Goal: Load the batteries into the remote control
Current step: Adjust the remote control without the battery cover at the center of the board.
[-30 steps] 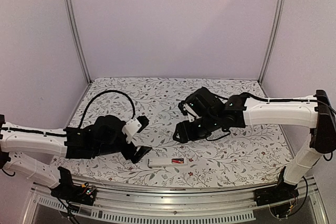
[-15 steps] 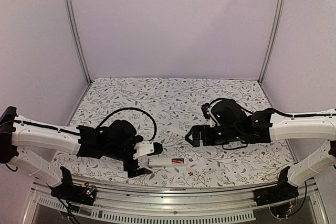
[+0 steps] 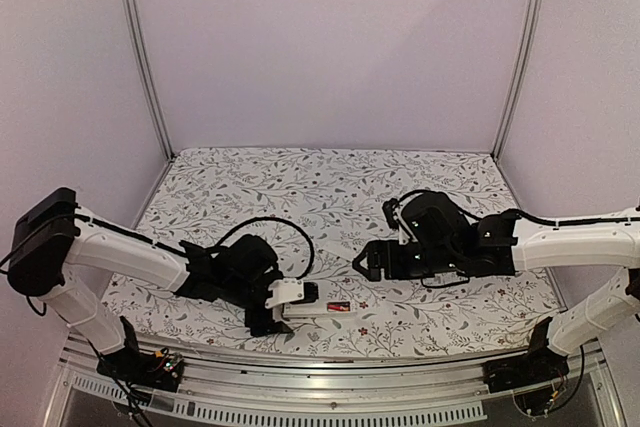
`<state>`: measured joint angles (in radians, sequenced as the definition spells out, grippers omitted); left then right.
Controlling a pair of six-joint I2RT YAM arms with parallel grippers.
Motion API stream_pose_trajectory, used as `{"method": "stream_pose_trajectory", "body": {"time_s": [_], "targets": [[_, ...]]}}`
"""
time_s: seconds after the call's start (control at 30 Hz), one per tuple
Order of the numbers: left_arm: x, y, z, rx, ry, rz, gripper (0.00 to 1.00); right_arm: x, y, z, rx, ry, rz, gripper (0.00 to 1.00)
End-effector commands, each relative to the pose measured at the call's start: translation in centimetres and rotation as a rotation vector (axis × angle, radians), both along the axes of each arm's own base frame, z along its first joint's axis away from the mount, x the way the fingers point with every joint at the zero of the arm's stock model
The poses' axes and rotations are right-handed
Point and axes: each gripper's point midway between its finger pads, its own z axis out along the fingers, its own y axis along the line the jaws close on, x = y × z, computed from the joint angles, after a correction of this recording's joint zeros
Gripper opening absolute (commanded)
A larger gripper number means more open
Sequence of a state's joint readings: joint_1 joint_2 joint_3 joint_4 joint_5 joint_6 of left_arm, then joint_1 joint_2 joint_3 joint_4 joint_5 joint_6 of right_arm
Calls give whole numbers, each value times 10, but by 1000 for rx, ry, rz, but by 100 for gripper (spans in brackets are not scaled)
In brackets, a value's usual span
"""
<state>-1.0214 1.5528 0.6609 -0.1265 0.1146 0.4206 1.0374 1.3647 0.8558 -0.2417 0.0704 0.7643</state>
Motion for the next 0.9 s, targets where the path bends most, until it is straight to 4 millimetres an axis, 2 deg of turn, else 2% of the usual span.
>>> {"method": "stream_pose_trajectory", "body": {"time_s": [0.0, 0.13, 0.3, 0.37, 0.5, 0.67, 0.87], "targets": [[12, -14, 11, -73, -23, 25, 86, -8, -5, -13, -39, 30, -14, 87], [11, -18, 11, -80, 9, 14, 81, -10, -11, -16, -71, 24, -33, 87], [-4, -19, -6, -22, 163, 24, 72, -8, -24, -24, -103, 24, -84, 87], [-6, -19, -10, -8, 171, 25, 67, -8, -26, -24, -100, 25, -95, 87], [2, -24, -2, -36, 143, 71, 56, -10, -30, -24, -99, 26, -102, 87], [-1, -46, 15, -140, 134, 132, 52, -13, -36, -29, -127, 38, -99, 87], [-23, -45, -9, -88, 185, 177, 48, -17, -42, -30, -131, 36, -104, 87]]}}
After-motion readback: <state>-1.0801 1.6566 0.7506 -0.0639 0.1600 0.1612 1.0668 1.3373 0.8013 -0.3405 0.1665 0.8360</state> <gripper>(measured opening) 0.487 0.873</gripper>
